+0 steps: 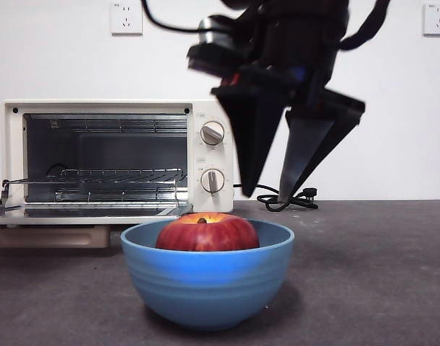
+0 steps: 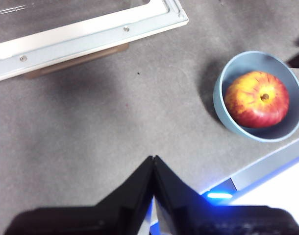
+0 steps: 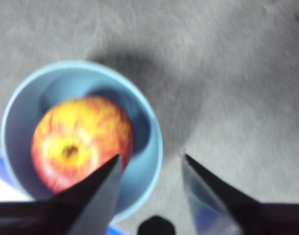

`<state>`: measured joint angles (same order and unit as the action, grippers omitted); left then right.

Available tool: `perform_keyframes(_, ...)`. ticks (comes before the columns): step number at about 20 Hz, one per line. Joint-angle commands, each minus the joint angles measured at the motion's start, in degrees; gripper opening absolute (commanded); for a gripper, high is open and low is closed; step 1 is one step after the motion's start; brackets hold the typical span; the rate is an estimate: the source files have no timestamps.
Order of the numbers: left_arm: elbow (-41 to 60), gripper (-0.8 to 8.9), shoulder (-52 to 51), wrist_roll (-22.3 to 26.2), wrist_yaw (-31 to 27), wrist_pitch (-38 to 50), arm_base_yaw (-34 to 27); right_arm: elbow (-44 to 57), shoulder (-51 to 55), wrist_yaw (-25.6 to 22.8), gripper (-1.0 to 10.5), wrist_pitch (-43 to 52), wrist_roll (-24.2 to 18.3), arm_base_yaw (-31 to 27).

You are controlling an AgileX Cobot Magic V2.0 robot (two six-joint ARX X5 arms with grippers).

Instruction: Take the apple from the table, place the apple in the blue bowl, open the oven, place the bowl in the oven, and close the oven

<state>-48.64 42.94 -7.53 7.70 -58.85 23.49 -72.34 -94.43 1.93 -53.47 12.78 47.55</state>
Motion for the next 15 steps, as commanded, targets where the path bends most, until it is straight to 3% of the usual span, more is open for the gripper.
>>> perform_keyframes(1,0.3,-0.05,-0.8,0.2,0.2,-1.3,0.1,0.0,-1.4,-1.6,2.9,1.3,-0.5,0.0)
perform_keyframes(15,0.3,-0.05,-1.0,0.2,0.2,-3.0,0.1,0.0,-7.5,-2.0,2.8,4.9,-2.3,-0.4)
